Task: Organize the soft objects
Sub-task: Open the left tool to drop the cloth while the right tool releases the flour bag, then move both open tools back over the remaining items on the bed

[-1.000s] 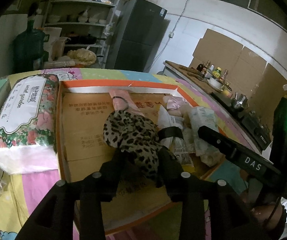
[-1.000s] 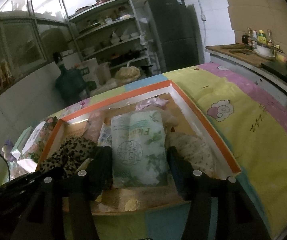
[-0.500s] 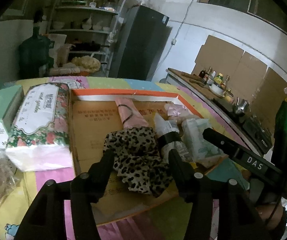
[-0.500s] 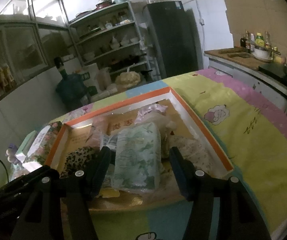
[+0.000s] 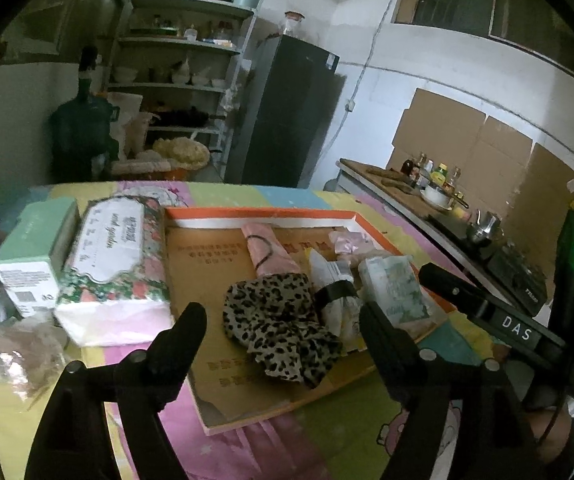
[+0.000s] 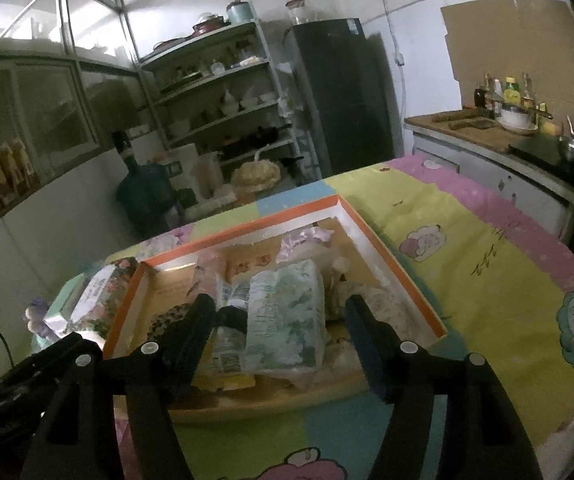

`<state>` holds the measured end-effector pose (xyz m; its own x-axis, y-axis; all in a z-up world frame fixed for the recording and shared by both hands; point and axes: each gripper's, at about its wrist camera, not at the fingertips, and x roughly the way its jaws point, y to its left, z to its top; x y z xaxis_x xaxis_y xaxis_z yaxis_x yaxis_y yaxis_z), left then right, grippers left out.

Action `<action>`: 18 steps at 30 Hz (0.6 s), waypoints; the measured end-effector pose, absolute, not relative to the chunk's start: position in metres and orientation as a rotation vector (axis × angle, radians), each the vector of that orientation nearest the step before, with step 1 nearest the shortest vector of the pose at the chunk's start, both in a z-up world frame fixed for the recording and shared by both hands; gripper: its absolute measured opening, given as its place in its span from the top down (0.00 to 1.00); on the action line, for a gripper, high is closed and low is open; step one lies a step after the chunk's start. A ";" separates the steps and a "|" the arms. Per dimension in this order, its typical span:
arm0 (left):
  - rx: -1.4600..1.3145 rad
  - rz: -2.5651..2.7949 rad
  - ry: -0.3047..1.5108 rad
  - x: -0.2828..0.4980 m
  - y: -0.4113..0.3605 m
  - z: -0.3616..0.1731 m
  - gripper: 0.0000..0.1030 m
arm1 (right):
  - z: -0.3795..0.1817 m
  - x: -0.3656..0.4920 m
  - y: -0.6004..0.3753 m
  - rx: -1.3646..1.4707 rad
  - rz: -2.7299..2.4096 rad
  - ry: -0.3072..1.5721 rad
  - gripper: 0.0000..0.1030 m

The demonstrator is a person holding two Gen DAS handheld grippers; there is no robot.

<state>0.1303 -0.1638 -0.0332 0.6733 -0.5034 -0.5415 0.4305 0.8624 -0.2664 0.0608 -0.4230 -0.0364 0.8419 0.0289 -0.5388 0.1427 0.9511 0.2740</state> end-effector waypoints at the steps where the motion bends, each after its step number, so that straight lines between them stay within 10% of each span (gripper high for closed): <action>1: -0.118 -0.523 0.641 0.129 -0.163 -0.032 0.24 | -0.035 0.059 -0.422 0.311 -0.059 0.565 0.33; 18: -0.092 -0.444 0.577 0.105 -0.129 -0.016 0.24 | -0.014 0.044 -0.391 0.271 -0.011 0.529 0.33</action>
